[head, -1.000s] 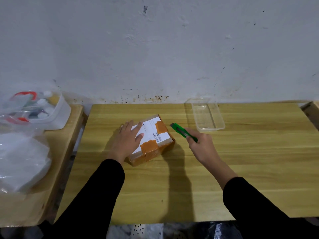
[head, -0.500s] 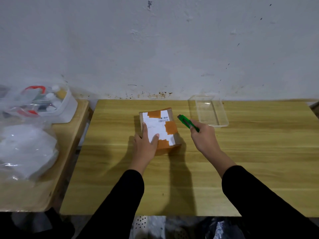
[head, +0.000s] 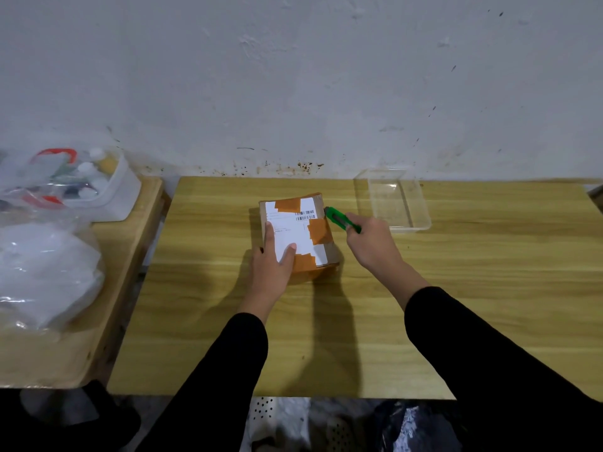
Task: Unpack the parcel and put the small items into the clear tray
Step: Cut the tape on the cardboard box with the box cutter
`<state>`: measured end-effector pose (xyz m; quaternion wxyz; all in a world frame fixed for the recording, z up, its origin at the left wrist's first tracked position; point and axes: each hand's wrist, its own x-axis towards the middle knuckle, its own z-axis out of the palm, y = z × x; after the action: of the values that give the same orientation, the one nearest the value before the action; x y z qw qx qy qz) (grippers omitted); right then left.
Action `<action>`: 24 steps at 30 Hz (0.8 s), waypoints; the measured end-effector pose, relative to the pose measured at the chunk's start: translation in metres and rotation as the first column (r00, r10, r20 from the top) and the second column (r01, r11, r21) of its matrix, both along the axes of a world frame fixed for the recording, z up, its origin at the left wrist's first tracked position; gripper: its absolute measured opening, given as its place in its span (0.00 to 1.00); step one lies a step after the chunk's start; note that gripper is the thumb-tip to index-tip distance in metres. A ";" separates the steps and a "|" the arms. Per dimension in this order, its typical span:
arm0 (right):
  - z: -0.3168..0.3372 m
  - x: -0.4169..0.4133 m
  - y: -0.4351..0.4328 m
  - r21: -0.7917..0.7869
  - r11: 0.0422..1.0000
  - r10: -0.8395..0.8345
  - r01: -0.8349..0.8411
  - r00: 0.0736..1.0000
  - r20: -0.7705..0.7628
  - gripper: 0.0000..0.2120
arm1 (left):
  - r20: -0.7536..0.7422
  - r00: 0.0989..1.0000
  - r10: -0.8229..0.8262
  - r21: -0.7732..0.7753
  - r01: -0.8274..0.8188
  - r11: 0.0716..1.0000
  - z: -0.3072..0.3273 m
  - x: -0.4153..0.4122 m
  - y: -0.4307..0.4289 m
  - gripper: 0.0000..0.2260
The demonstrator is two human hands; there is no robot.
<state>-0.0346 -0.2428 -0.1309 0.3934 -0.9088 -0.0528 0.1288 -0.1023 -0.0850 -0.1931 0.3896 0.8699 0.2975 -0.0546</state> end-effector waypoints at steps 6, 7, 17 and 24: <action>0.009 0.006 -0.001 -0.132 0.986 0.095 -0.100 0.995 -0.039 0.15 | 0.014 0.999 0.041 0.006 -0.041 0.999 0.004 -0.002 -0.007 0.30; 0.011 0.007 -0.002 -0.146 0.983 0.106 -0.112 0.993 -0.046 0.15 | 0.013 0.999 0.043 0.012 -0.044 0.999 0.005 -0.002 -0.008 0.30; 0.014 -0.016 -0.023 -0.133 0.978 0.151 -0.160 0.986 -0.075 0.14 | 0.016 0.998 0.055 0.090 -0.056 0.994 0.008 -0.005 -0.011 0.30; 0.007 -0.042 -0.045 0.056 0.998 -0.002 0.010 0.991 -0.133 0.17 | 0.031 0.997 0.069 0.057 -0.071 0.996 0.009 -0.005 -0.012 0.30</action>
<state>-0.0763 -0.2876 -0.1242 0.4222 -0.8868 -0.0275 0.1861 -0.1077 -0.0968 -0.1844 0.3703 0.8705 0.3235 -0.0199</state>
